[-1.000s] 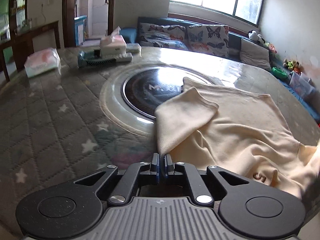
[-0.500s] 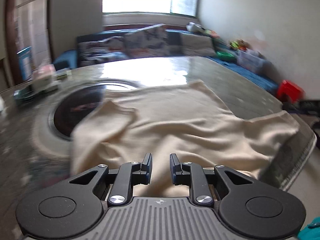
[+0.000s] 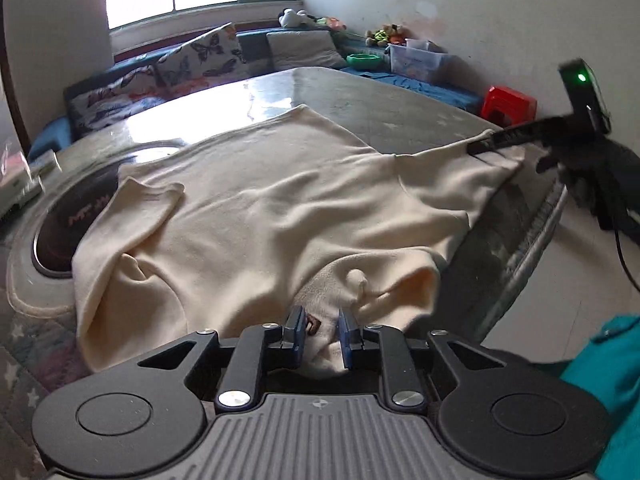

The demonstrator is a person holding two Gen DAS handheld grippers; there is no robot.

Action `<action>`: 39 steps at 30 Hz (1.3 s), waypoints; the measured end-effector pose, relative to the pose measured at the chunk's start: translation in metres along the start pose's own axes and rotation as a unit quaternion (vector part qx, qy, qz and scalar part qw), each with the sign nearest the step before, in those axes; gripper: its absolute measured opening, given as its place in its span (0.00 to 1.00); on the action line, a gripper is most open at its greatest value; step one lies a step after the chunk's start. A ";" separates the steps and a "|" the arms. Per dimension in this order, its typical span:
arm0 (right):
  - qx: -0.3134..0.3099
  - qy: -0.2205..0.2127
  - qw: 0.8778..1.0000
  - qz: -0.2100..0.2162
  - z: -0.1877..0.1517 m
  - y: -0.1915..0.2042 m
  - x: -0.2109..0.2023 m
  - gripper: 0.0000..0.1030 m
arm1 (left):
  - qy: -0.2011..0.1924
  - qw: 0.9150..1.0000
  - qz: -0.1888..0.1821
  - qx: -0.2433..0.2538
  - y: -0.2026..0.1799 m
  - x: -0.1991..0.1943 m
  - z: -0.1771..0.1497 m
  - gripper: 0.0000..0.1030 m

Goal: Fold clothes

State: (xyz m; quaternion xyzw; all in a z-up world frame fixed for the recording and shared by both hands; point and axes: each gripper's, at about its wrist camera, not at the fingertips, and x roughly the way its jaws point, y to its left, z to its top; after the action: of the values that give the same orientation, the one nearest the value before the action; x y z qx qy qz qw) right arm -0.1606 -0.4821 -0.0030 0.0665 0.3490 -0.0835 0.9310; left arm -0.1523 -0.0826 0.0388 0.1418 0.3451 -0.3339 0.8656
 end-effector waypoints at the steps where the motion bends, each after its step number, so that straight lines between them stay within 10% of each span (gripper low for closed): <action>1: -0.003 0.001 1.000 -0.001 0.001 -0.001 0.002 0.46 | -0.009 1.000 -0.002 0.001 -0.001 -0.003 0.002 0.20; 6: -0.017 -0.003 1.000 0.011 0.011 0.007 -0.002 0.46 | -0.044 0.998 -0.016 0.045 -0.018 -0.002 0.012 0.39; 13: -0.029 -0.023 0.999 0.039 0.024 0.019 -0.013 0.47 | -0.040 0.991 -0.047 0.118 -0.045 0.017 0.014 0.39; 24: -0.062 -0.025 0.993 0.101 0.035 0.057 -0.014 0.47 | -0.048 0.990 -0.072 0.111 -0.044 0.010 0.009 0.05; 39: -0.238 0.004 0.938 0.254 0.010 0.166 -0.027 0.46 | -0.066 0.997 -0.034 0.034 -0.001 -0.014 0.008 0.10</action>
State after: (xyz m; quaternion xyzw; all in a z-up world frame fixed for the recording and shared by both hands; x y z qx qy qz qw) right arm -0.1404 -0.3190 0.0332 -0.0698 0.3337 0.2413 0.9086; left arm -0.1559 -0.0806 0.0543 0.1365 0.2804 -0.3835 0.8693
